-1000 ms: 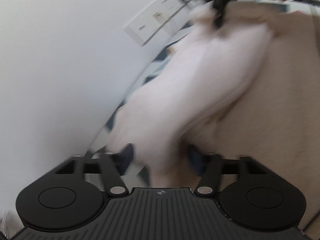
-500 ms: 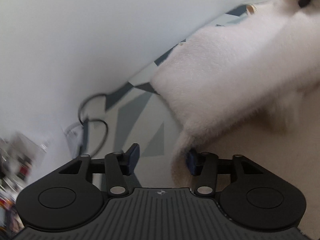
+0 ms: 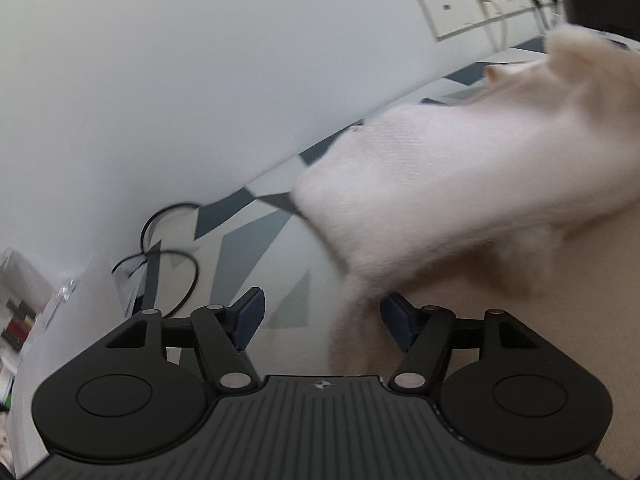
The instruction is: Fold clothes
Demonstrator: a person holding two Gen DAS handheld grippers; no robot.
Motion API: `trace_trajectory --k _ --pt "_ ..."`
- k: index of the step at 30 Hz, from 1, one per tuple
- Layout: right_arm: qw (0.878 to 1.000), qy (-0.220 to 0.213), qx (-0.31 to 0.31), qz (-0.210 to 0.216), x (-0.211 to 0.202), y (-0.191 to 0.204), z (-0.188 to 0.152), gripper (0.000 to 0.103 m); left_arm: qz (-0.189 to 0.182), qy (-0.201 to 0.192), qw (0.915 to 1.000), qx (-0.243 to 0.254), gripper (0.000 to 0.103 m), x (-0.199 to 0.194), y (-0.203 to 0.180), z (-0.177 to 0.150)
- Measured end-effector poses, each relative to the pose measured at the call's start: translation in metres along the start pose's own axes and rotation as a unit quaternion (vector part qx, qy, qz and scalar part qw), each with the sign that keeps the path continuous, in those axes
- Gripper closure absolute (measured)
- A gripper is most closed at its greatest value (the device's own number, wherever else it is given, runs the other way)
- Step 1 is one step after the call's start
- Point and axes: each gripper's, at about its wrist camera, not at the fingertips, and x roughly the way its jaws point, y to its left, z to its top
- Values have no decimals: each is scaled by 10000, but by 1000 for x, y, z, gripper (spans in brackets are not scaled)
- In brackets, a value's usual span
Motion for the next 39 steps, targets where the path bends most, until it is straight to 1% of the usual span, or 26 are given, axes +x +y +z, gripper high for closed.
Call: trace_trajectory --k 1,3,5,6,7,9,12,13,15,17,19,20,21,22,24,25,27,28,31,32,33,34,35,36,38,39 --pt "9994 36 -109 317 11 19 9 49 -9 -33 10000 67 38 1 -2 -1" --pt "9952 240 -475 820 36 60 21 49 -38 -90 9998 150 46 3 -4 -2" --pt "9870 457 -977 1187 66 102 27 49 -104 -124 9998 93 53 8 -3 -2" --pt "9815 601 -1239 1333 83 121 29 50 -140 -137 9998 57 58 11 -3 -1" --pt "9766 805 -1426 1394 102 136 28 51 -170 -127 9998 10 61 14 -2 -1" --pt "9660 1258 -1737 1445 144 162 23 52 -210 -77 9997 -100 71 19 -2 -1" --pt "9495 1944 -2118 1253 200 185 10 54 -237 -29 9994 -249 76 23 -3 -5" --pt "9444 2103 -2240 1170 214 190 5 54 -249 -30 9993 -295 79 23 -3 -6" --pt "9318 2510 -2332 1199 234 197 -2 54 -255 -50 9991 -349 80 22 -4 -8" --pt "9199 2803 -2462 1208 244 206 -9 55 -273 -64 9989 -368 82 21 -4 -8" --pt "9098 2911 -2707 1191 244 216 -12 67 -298 -59 9987 -401 85 21 -3 -8" --pt "9066 2902 -2825 1183 240 219 -12 90 -309 -49 9985 -445 87 21 -1 -8" --pt "9033 2893 -2943 1176 237 223 -12 96 -321 -34 9982 -504 89 22 0 -8" --pt "9103 2724 -2850 1265 232 221 -4 96 -330 -11 9976 -610 91 23 3 -9" --pt "9297 2249 -2491 1516 222 214 15 97 -329 52 9953 -907 92 25 10 -12" --pt "9412 2018 -2202 1580 218 207 26 97 -299 84 9941 -1039 92 27 13 -12" --pt "9560 1736 -1766 1570 217 190 35 98 -256 134 9924 -1192 92 30 18 -12" --pt "9582 1682 -1753 1513 218 186 34 98 -263 152 9921 -1215 92 31 19 -12" --pt "9543 1784 -1924 1434 227 186 15 96 -216 173 9928 -1167 90 30 18 -12" --pt "9555 1823 -1853 1394 228 185 12 86 -182 175 9933 -1126 87 29 17 -12" --pt "9604 1752 -1695 1350 226 183 11 72 -136 189 9937 -1095 79 28 17 -12" --pt "9659 1640 -1516 1310 223 179 11 66 -88 217 9938 -1087 68 27 18 -11" --pt "9710 1471 -1353 1311 217 175 13 57 -68 253 9935 -1105 64 26 20 -9" --pt "9754 1291 -1226 1299 209 171 14 53 -114 266 9926 -1175 60 23 23 -7" --pt "9822 976 -1049 1214 190 159 19 52 -297 250 9897 -1381 58 17 33 -4" --pt "9852 823 -948 1163 178 151 22 50 -408 210 9874 -1511 50 13 38 -2"
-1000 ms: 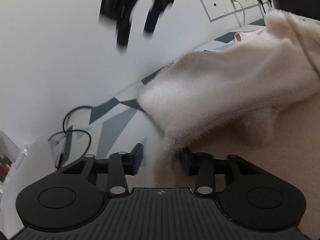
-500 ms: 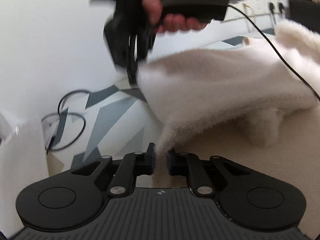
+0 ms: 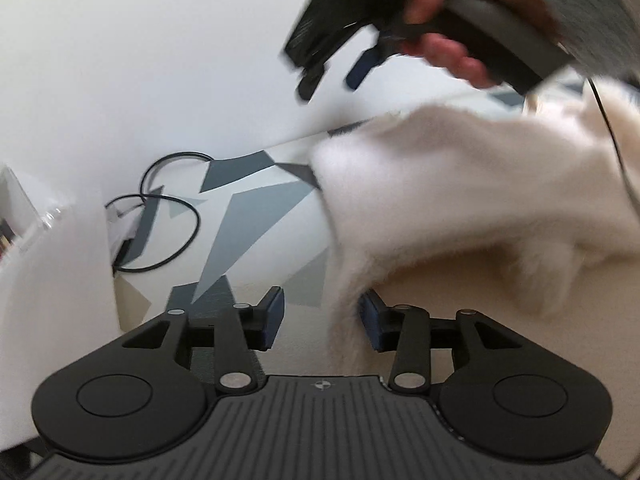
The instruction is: Fold clothes
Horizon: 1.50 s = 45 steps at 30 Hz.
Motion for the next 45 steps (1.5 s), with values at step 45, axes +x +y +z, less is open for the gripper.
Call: trace_trajectory --k 45 --pt "9518 224 2540 -1706 -174 -169 -195 32 -1189 -485 9756 1781 15 -45 -112 39"
